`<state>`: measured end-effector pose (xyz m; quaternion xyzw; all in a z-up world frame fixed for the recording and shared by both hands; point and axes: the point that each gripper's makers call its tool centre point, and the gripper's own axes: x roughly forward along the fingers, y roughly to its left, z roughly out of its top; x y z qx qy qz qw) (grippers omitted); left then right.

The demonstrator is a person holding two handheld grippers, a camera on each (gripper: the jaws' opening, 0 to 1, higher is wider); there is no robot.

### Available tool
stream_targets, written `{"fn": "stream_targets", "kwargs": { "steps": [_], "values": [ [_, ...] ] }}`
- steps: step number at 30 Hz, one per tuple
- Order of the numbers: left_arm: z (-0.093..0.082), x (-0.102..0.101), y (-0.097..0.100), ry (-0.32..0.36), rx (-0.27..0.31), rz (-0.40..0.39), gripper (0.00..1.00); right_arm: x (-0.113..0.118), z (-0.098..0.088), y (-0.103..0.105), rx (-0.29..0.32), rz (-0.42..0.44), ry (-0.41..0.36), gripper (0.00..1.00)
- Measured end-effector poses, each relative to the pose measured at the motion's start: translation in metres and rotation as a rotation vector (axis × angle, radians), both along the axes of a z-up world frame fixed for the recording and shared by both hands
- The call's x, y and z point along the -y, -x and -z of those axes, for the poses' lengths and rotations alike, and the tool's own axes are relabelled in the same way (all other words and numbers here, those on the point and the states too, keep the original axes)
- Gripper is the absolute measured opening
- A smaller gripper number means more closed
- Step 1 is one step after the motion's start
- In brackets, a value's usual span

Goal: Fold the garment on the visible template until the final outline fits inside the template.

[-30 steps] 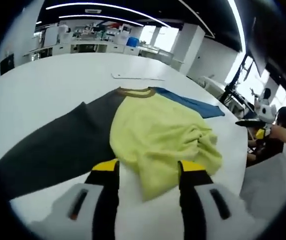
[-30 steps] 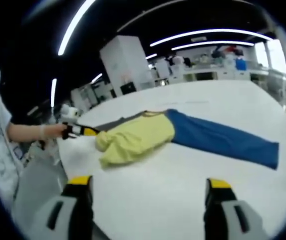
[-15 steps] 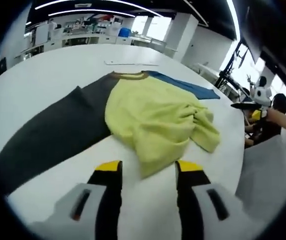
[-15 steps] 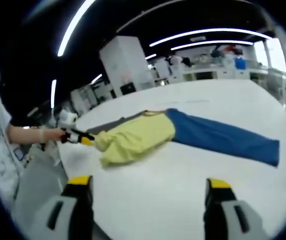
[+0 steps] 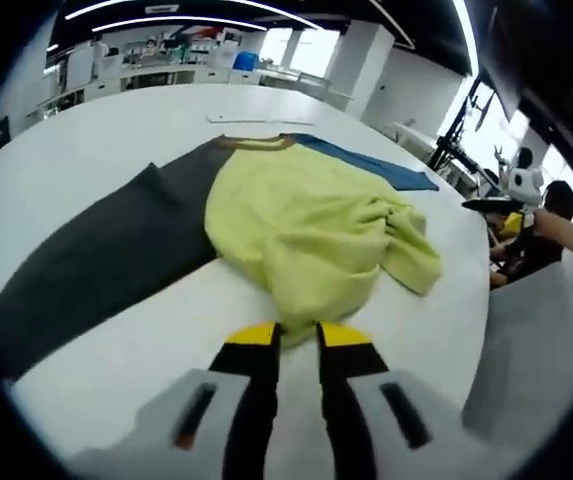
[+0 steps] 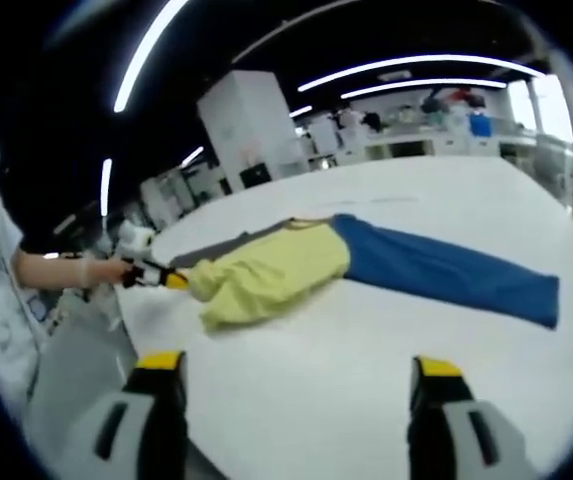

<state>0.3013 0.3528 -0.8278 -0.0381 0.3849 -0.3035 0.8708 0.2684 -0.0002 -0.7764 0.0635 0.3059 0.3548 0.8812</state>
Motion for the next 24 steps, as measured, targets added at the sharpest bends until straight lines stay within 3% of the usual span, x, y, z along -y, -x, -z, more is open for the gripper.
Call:
{"fn": "stream_targets", "kwargs": {
  "steps": [2, 14, 19, 22, 24],
  "values": [
    [0.0, -0.001, 0.002, 0.001, -0.002, -0.003, 0.0, -0.001, 0.001, 0.0, -0.001, -0.003, 0.001, 0.92],
    [-0.015, -0.001, 0.027, 0.071, -0.059, -0.066, 0.0, -0.018, 0.0, -0.002, 0.007, -0.044, 0.005, 0.91],
    [-0.02, -0.001, 0.039, 0.08, -0.068, -0.081, 0.0, -0.029, -0.011, -0.003, 0.074, -0.088, 0.045, 0.81],
    [-0.022, 0.0, 0.043, 0.086, -0.065, -0.098, 0.0, -0.042, -0.015, -0.003, 0.09, -0.132, 0.057, 0.83],
    [-0.024, 0.002, 0.046, 0.096, -0.063, -0.105, 0.0, -0.05, -0.016, -0.002, 0.128, -0.189, 0.11, 0.81]
  ]
}}
